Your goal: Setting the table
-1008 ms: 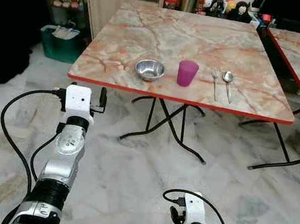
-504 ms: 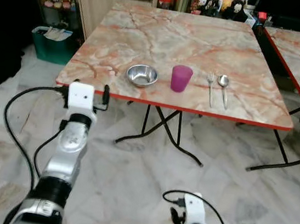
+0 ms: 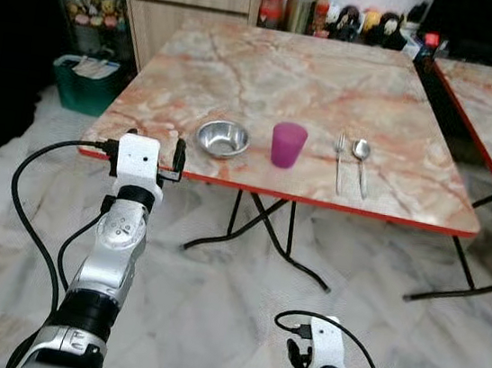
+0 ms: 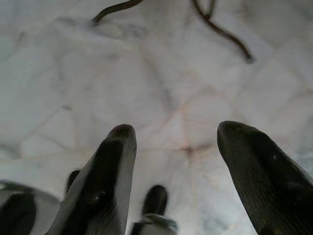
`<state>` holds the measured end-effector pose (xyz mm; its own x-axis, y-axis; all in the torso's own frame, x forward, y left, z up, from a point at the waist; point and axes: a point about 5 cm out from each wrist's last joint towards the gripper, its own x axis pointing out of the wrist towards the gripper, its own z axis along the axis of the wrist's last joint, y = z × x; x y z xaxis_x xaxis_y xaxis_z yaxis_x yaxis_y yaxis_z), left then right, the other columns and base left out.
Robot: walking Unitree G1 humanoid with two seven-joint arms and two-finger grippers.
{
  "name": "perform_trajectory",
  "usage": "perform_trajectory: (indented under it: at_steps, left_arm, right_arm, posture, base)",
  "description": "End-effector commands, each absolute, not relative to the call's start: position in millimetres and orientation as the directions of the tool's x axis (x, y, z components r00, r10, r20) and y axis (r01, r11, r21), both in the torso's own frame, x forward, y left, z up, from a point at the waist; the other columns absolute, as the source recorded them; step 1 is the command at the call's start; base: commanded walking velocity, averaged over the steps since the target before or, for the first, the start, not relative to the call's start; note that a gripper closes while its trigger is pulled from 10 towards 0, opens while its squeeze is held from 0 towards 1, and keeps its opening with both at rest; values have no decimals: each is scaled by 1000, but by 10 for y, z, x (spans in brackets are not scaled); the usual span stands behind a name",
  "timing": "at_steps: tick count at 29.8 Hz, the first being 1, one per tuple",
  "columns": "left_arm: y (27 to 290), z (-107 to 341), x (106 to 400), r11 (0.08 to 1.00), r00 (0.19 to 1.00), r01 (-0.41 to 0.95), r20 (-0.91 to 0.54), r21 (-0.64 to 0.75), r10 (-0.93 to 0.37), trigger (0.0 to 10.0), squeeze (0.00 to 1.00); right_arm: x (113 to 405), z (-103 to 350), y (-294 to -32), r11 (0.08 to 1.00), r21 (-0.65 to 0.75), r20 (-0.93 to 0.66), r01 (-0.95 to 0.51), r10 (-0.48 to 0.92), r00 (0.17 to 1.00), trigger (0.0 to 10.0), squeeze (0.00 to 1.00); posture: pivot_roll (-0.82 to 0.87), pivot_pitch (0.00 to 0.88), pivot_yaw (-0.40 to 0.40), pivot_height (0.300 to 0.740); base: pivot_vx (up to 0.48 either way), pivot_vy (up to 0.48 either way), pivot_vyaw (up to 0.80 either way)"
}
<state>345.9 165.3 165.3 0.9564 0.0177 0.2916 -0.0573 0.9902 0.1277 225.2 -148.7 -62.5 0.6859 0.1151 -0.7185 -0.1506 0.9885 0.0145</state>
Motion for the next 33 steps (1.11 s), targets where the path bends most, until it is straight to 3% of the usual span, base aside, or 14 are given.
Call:
perform_trajectory:
  at_steps: [1, 33]
  left_arm:
    - [1677, 1675, 3464, 990, 956, -59, 293, 128, 19, 10000, 0]
    - [1637, 1667, 3460, 993, 959, -30, 283, 118, -5, 10000, 0]
  right_arm:
    - [2243, -633, -1450, 988, 26, -723, -155, 125, 679, 10000, 0]
    - [2223, -647, -1455, 988, 29, -731, -149, 123, 671, 10000, 0]
  posture:
    - [149, 64, -13, 715]
    - [148, 67, -13, 715]
  base:
    - [289, 0, 0]
    - [290, 0, -58]
